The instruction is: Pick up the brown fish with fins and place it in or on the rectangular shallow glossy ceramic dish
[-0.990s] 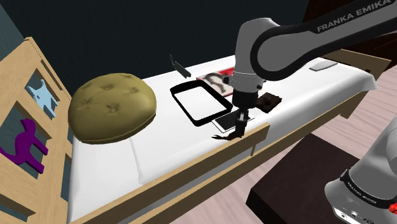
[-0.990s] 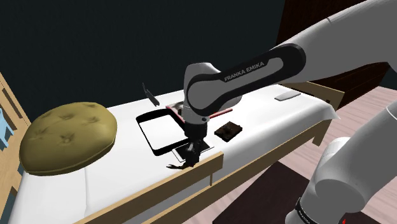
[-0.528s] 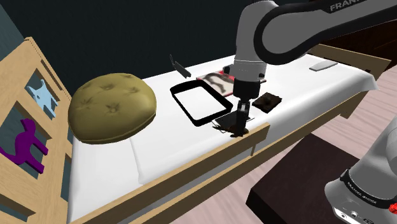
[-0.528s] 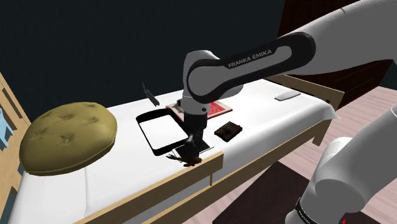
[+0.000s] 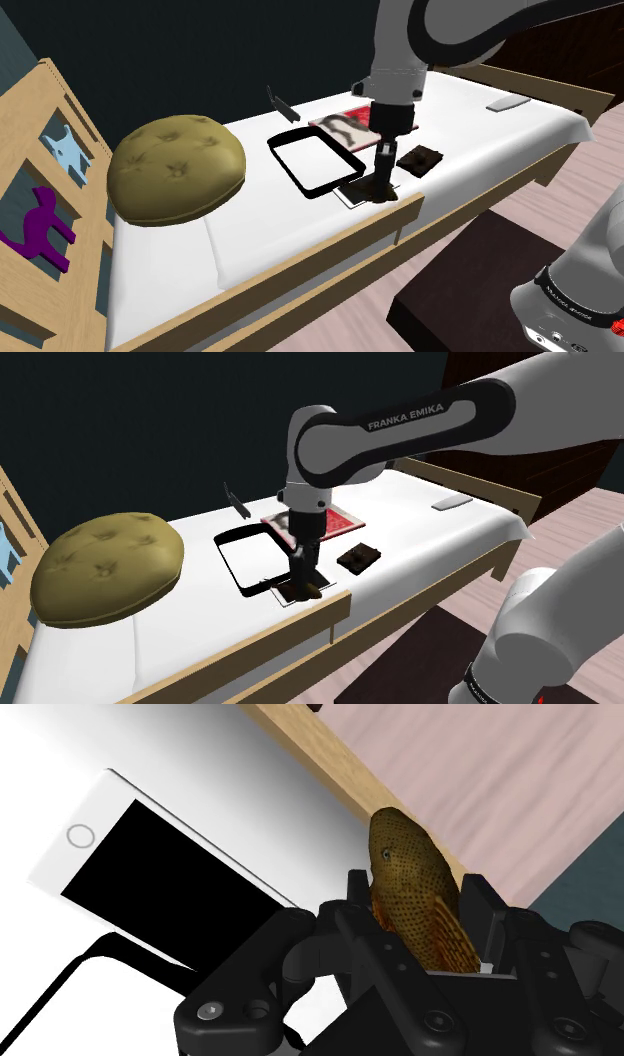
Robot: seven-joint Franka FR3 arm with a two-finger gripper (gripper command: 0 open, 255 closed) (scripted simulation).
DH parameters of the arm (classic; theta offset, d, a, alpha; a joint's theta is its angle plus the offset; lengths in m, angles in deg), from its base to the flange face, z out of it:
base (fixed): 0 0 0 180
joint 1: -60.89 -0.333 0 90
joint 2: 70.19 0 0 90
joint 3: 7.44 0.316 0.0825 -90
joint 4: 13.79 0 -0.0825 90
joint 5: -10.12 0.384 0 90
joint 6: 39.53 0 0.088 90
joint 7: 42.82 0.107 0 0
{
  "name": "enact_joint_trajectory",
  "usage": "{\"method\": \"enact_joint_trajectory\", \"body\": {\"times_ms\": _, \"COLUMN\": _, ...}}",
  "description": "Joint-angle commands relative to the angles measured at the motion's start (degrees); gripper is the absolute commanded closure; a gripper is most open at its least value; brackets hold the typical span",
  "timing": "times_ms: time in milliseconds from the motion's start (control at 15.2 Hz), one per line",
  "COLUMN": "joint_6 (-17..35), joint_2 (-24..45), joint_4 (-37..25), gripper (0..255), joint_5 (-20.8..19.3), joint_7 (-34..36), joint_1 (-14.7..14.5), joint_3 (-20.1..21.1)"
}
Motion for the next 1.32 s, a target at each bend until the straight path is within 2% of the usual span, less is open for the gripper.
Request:
{"method": "enact_joint_trajectory", "body": {"times_ms": 0, "joint_6": -1.7, "joint_2": -0.3, "joint_4": -1.4, "gripper": 255, "joint_5": -0.2, "joint_7": 0.5, "joint_1": 0.0, "joint_3": -0.2}}
{"method": "enact_joint_trajectory", "body": {"times_ms": 198, "joint_6": -3.5, "joint_2": -0.6, "joint_4": -2.9, "gripper": 255, "joint_5": -0.4, "joint_7": 1.0, "joint_1": 0.1, "joint_3": -0.4}}
{"method": "enact_joint_trajectory", "body": {"times_ms": 528, "joint_6": -3.5, "joint_2": 9.2, "joint_4": -11.8, "gripper": 255, "joint_5": -4.0, "joint_7": -0.9, "joint_1": 2.6, "joint_3": -1.8}}
{"method": "enact_joint_trajectory", "body": {"times_ms": 924, "joint_6": -5.2, "joint_2": 21.4, "joint_4": -24.8, "gripper": 255, "joint_5": -8.2, "joint_7": -2.2, "joint_1": 4.5, "joint_3": -3.2}}
{"method": "enact_joint_trajectory", "body": {"times_ms": 1254, "joint_6": -8.4, "joint_2": 32.3, "joint_4": -38.2, "gripper": 255, "joint_5": -11.4, "joint_7": -2.7, "joint_1": 5.3, "joint_3": -4.2}}
